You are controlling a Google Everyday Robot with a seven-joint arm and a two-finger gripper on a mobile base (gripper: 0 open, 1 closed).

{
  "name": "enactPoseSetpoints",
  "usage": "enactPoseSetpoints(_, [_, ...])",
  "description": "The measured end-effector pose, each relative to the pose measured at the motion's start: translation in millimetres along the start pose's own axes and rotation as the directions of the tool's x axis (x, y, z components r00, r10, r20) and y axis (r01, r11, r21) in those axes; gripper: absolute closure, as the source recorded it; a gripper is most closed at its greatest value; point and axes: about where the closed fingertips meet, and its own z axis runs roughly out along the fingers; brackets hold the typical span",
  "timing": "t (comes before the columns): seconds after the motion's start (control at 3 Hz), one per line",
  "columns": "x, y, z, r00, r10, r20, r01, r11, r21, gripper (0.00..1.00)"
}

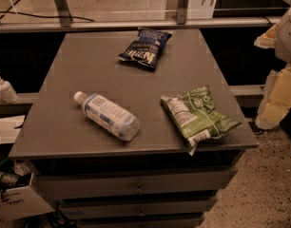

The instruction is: Move blue plastic bottle near blue chip bag

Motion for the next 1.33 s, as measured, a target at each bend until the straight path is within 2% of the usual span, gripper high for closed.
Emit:
enactPoseSetpoints(0.33, [0.0,0.0,0.0,1.0,0.0,0.0,0.0,1.0,0.0,0.0])
enactPoseSetpoints(0.67, [-11.3,3.8,0.0,0.999,-0.028,0.044,0.028,0.9996,0.009,0.0])
enactPoseSetpoints(1.0, [-46.6,17.5,5.6,0.989,-0.05,0.138,0.052,0.9986,-0.009,0.0])
enactPoseSetpoints(1.33, [-92.2,38.7,16.4,0.969,-0.073,0.235,0.087,0.995,-0.049,0.0])
